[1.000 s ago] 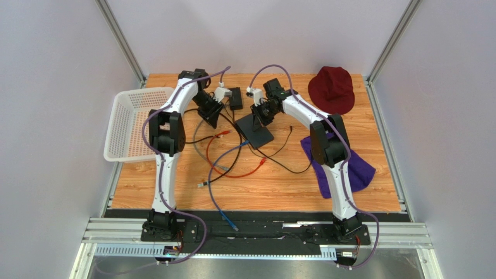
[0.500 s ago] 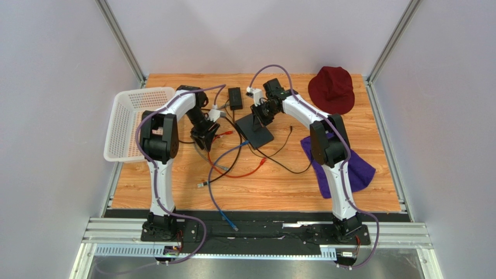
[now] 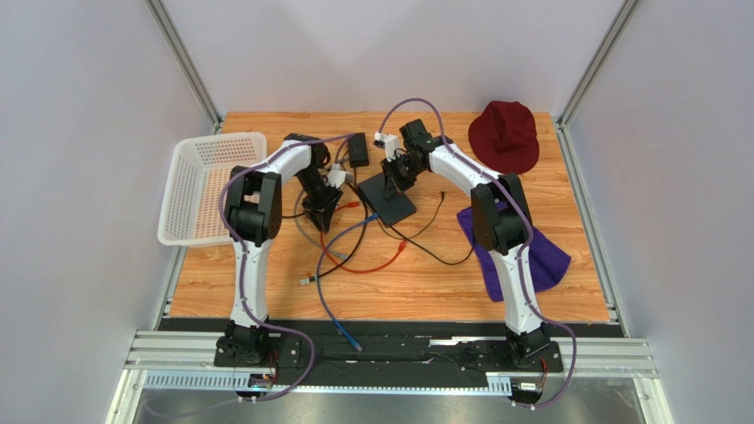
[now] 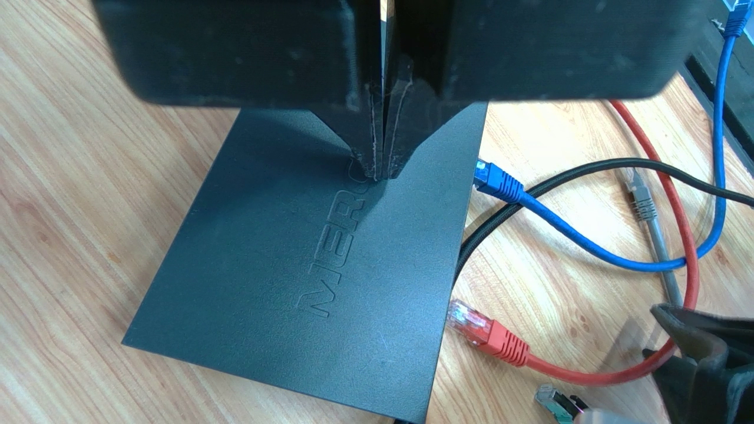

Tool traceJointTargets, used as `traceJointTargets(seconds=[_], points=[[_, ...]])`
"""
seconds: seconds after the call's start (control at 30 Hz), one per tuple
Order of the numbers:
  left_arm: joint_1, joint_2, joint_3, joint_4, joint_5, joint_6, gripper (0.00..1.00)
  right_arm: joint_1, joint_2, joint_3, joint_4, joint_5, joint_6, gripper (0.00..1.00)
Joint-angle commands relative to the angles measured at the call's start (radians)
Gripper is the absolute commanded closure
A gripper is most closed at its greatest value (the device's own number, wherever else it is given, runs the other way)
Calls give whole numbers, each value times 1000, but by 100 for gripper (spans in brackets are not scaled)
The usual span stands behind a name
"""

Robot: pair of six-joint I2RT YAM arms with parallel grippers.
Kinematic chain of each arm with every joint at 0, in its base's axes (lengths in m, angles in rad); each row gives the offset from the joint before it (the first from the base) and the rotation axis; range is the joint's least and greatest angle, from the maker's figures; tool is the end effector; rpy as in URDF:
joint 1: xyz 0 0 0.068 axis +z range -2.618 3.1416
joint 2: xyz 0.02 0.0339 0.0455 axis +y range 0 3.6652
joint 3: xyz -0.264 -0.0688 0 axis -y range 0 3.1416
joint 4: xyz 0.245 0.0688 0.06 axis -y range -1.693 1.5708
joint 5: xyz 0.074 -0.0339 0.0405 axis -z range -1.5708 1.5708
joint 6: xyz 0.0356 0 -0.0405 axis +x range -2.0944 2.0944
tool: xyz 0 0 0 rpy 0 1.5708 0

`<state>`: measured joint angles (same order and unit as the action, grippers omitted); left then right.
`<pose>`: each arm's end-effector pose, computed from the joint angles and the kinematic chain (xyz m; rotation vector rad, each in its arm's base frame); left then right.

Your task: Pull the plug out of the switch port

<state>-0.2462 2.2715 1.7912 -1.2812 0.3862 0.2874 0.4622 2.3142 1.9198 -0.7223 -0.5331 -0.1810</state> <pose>0.3992 -0.1141 0.1503 -0.7137 -2.8173 0.5738 0.4339 0.2364 0.1750 -0.9990 2.4682 0.8045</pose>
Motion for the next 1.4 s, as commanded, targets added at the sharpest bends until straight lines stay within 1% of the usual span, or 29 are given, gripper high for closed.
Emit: traceJointTargets(seconds=[0.0,0.03,0.07,0.1,0.13,0.17,0.2,0.27,0.3,0.33,0.37,0.4,0.43,0.5,0.57,0.67,0.7,0.77,0.8,0.93,0.97,1.0,1.03,1.1,1.13,1.17,1.23,1.33,1.37], points=[[1,-1,23,-27,-15,-24,87,23,76,-35,11,122,-54,100],[1,-16,20,-42,-12,-7,90,23,77,-35,11,122,-55,100],[1,-27,28,-55,-13,40,97,23,77,-35,11,120,-54,100],[2,-53,33,-66,-27,67,100,21,77,-35,12,120,-54,100],[1,-67,37,-91,-39,97,100,21,77,-35,12,119,-52,100],[2,-84,46,-107,-55,175,100,18,79,-33,12,117,-51,100],[1,-107,54,-127,-87,218,100,18,79,-33,11,117,-51,100],[1,-119,89,-208,-145,339,100,16,83,-28,12,116,-46,100],[2,-125,100,-233,-235,373,100,16,85,-28,12,116,-46,100],[2,-128,111,-257,-288,407,100,15,86,-27,11,116,-46,100],[2,-136,119,-260,-343,471,100,16,88,-27,12,114,-46,100],[4,-150,122,-250,-450,504,100,15,88,-27,12,116,-46,100],[7,-156,125,-228,-496,536,100,16,90,-27,15,116,-46,100],[19,-159,154,-214,-571,634,100,16,88,-27,15,116,-48,100],[30,-150,216,-214,-590,711,100,16,85,-28,14,122,-48,100],[36,-119,266,-156,-650,774,100,15,80,-33,14,124,-51,100],[38,-94,276,-114,-693,782,100,18,79,-33,12,125,-51,100],[38,-57,325,-86,-721,789,100,16,77,-33,11,125,-51,100],[38,-12,345,-57,-740,782,100,16,77,-33,11,125,-51,100],[38,106,482,-33,-764,695,99,16,70,-38,6,131,-55,100],[38,123,500,-30,-767,679,98,19,68,-38,4,131,-55,100],[38,146,514,-15,-768,664,95,16,67,-39,3,133,-58,100],[38,154,527,2,-771,627,84,18,63,-42,3,136,-58,100],[36,148,525,40,-768,595,68,18,60,-45,1,134,-60,100],[36,142,527,49,-765,564,56,18,60,-47,3,134,-60,100],[35,135,530,55,-745,550,52,18,60,-45,1,134,-60,100],[32,114,553,56,-715,501,50,18,63,-45,1,133,-58,100],[18,69,606,39,-623,416,47,16,63,-42,1,133,-54,100],[13,39,616,36,-557,391,46,18,65,-44,1,133,-52,100]])
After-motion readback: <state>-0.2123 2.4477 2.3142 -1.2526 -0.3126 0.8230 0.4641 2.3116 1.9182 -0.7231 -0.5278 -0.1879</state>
